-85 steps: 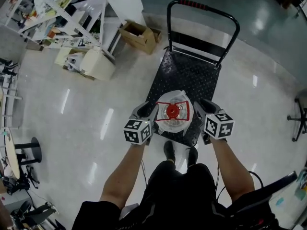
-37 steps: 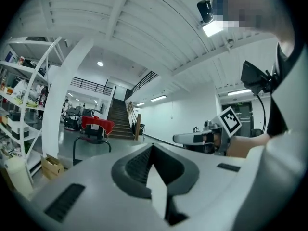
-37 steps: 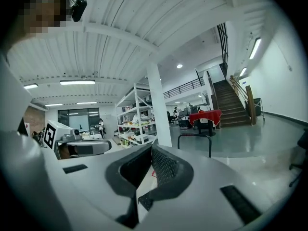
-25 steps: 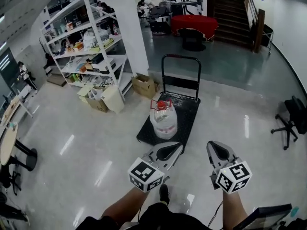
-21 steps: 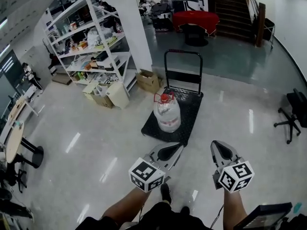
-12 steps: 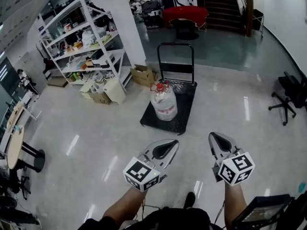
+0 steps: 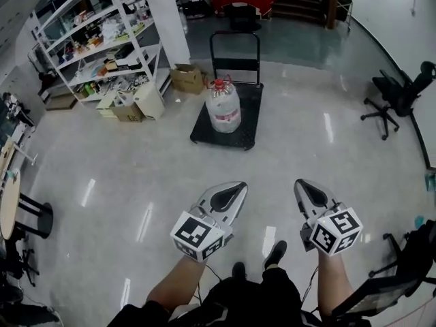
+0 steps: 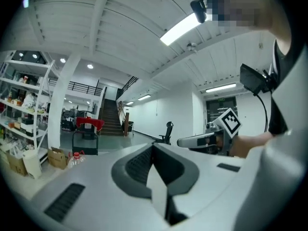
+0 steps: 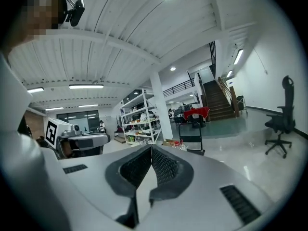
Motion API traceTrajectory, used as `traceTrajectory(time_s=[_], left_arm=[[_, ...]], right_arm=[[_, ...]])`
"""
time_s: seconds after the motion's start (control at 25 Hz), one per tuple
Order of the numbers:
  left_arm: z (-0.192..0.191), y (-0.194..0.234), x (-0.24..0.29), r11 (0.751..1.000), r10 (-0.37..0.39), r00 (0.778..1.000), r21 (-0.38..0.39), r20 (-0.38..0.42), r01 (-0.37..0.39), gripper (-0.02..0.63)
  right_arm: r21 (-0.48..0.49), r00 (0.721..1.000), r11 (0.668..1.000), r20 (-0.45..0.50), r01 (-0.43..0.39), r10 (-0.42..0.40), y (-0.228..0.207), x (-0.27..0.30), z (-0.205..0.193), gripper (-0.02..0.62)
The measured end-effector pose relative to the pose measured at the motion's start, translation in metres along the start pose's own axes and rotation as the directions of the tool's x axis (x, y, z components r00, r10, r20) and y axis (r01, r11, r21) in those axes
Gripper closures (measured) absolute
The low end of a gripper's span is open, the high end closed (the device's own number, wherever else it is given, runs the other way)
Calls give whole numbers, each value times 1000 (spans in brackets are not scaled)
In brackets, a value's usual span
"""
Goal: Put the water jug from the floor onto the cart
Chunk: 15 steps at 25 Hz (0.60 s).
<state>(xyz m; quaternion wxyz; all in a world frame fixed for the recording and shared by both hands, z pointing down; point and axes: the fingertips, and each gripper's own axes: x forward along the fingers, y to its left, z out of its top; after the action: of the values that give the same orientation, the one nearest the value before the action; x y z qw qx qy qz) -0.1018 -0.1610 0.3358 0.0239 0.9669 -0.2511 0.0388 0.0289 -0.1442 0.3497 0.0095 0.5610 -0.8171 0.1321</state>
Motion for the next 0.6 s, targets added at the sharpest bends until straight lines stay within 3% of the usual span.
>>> traceTrajectory(time_s=[0.28, 0.48, 0.6], left_arm=[[0, -79, -82, 1000, -25, 999, -16, 45, 26, 604], [-6, -145, -127, 1000, -18, 999, -8, 45, 18, 604], [-16, -196, -162, 1000, 24, 999, -10, 45, -24, 604]], right_arm=[[-42, 999, 998, 2, 48, -48, 64, -109, -18, 592], [-43, 1000, 999, 12, 24, -24, 98, -178, -46, 592], [-43, 1000, 999, 0, -1, 1, 122, -232, -69, 592]])
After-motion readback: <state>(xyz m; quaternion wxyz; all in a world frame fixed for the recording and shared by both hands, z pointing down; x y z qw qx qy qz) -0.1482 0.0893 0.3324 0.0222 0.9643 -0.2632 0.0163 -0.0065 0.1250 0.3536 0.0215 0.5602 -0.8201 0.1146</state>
